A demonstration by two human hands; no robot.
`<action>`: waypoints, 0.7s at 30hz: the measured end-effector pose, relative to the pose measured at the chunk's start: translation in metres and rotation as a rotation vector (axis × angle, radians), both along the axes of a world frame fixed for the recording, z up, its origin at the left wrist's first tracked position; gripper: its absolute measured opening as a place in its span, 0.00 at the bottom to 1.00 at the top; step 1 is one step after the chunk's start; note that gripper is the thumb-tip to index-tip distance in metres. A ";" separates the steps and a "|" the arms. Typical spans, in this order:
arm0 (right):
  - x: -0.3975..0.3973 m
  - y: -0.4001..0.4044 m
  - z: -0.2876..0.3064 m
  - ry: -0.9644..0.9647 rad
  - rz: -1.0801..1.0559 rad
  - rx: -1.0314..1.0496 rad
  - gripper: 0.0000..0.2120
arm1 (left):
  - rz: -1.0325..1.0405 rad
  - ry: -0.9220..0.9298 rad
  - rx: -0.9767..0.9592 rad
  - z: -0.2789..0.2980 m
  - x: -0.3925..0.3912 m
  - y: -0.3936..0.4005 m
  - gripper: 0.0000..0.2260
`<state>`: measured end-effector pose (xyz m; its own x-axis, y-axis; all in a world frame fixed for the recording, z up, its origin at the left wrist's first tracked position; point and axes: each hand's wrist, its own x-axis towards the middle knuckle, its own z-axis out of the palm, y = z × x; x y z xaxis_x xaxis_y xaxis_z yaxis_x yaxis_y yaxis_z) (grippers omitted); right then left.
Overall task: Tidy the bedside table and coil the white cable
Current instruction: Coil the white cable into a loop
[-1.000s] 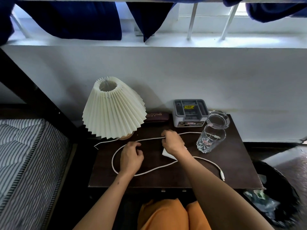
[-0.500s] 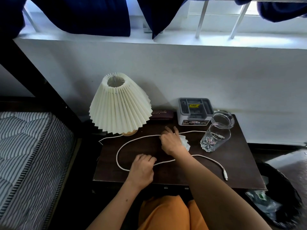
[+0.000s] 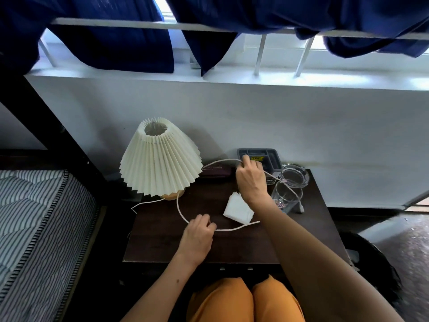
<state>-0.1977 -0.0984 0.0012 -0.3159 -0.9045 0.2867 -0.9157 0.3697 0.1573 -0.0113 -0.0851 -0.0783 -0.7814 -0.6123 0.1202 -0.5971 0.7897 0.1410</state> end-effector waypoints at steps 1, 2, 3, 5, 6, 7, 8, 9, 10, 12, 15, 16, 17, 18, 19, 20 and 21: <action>-0.003 0.003 0.008 0.016 -0.015 -0.024 0.08 | -0.004 0.023 -0.030 0.006 -0.002 0.002 0.13; -0.005 0.006 0.016 0.028 -0.026 -0.047 0.08 | -0.009 0.047 -0.064 0.011 -0.004 0.004 0.12; -0.007 0.011 0.025 0.024 -0.047 -0.055 0.08 | -0.010 0.072 -0.098 0.018 -0.006 0.006 0.11; -0.011 0.019 0.042 -0.025 -0.086 -0.058 0.10 | 0.000 0.113 -0.162 0.029 -0.010 0.010 0.09; -0.013 0.024 0.049 -0.067 -0.090 -0.055 0.12 | 0.009 0.126 -0.193 0.035 -0.012 0.013 0.09; -0.016 0.030 0.056 -0.087 -0.095 -0.065 0.13 | 0.015 0.132 -0.215 0.042 -0.013 0.016 0.08; -0.018 0.035 0.063 -0.085 -0.100 -0.084 0.13 | 0.022 0.133 -0.226 0.048 -0.014 0.019 0.08; -0.020 0.042 0.070 -0.071 -0.111 -0.107 0.13 | 0.028 0.135 -0.231 0.055 -0.015 0.022 0.08; -0.021 0.047 0.076 -0.060 -0.131 -0.120 0.13 | 0.034 0.137 -0.230 0.060 -0.016 0.024 0.08; -0.023 0.058 0.090 -0.050 -0.185 -0.167 0.12 | 0.037 0.172 -0.215 0.077 -0.017 0.031 0.09; -0.027 0.074 0.111 -0.063 -0.252 -0.286 0.13 | 0.048 0.271 -0.137 0.098 -0.020 0.038 0.08; -0.029 0.078 0.118 -0.093 -0.269 -0.317 0.14 | 0.057 0.314 -0.085 0.105 -0.021 0.041 0.08; -0.031 0.083 0.124 -0.110 -0.283 -0.359 0.15 | 0.065 0.361 -0.031 0.111 -0.022 0.044 0.08; -0.032 0.088 0.129 -0.116 -0.302 -0.399 0.16 | 0.073 0.413 0.023 0.116 -0.022 0.047 0.07; -0.033 0.093 0.134 -0.124 -0.325 -0.431 0.16 | 0.093 0.464 0.076 0.123 -0.024 0.051 0.08; -0.034 0.097 0.137 -0.145 -0.349 -0.453 0.16 | 0.104 0.482 0.138 0.131 -0.026 0.053 0.11; -0.035 0.101 0.140 -0.175 -0.372 -0.469 0.16 | 0.108 0.513 0.183 0.139 -0.028 0.055 0.13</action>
<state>-0.2326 0.0027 0.1413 -0.6639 -0.5148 0.5424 -0.7098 0.6622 -0.2402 -0.0394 -0.0304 0.0611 -0.5820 -0.7326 0.3530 -0.4918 0.6628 0.5646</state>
